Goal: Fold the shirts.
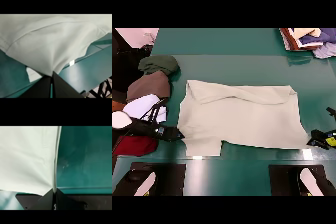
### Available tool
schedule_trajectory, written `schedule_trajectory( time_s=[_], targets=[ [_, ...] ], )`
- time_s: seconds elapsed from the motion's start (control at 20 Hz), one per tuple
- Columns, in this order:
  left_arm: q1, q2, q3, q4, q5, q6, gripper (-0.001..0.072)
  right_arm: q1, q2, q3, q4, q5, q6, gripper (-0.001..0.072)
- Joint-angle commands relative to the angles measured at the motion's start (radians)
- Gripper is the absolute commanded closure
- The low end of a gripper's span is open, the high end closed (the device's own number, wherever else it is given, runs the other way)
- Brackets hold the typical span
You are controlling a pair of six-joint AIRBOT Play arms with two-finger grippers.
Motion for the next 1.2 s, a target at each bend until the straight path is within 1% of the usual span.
schedule_trajectory(
  time_s=[0.0,0.05,0.15,0.2,0.3,0.45,0.6,0.75,0.95,1.05,1.1,1.15],
  targets=[
    [0.000,0.121,0.024,-0.045,-0.105,-0.063,0.0684,0.015,0.156,0.008,-0.006,0.034,0.066,0.0696],
    [0.000,0.116,0.050,-0.047,-0.072,-0.063,0.0684,0.032,0.163,0.027,0.015,0.021,0.072,0.0696],
    [0.000,0.090,0.091,-0.024,0.071,-0.053,0.0684,0.076,0.136,0.093,0.032,-0.025,0.103,0.0696],
    [0.000,0.062,0.107,-0.020,0.149,-0.033,0.0684,0.102,0.096,0.137,0.033,-0.047,0.115,0.0696],
    [0.000,-0.021,0.144,-0.021,0.270,0.006,0.0684,0.161,-0.016,0.222,0.033,-0.081,0.117,0.0696],
    [0.000,-0.204,0.224,-0.020,0.406,0.037,0.0683,0.251,-0.213,0.347,0.034,-0.145,0.117,0.0696],
    [0.000,-0.394,0.326,-0.020,0.486,0.063,0.0683,0.310,-0.399,0.472,0.034,-0.197,0.133,0.0696],
    [0.000,-0.562,0.447,-0.021,0.549,0.064,0.0683,0.334,-0.558,0.593,0.045,-0.225,0.142,0.0695],
    [0.000,-0.702,0.555,-0.025,0.592,0.063,0.0683,0.319,-0.729,0.751,0.214,-0.277,0.141,0.0695],
    [0.000,-0.727,0.577,-0.027,0.621,0.061,0.0679,0.319,-0.801,0.823,0.247,-0.304,0.143,0.0693],
    [0.000,-0.729,0.581,-0.028,0.636,0.060,0.0489,0.319,-0.832,0.854,0.258,-0.308,0.151,0.0637],
    [0.001,-0.729,0.588,-0.028,0.649,0.058,0.0176,0.319,-0.863,0.887,0.289,-0.312,0.151,0.0374]
  ],
)
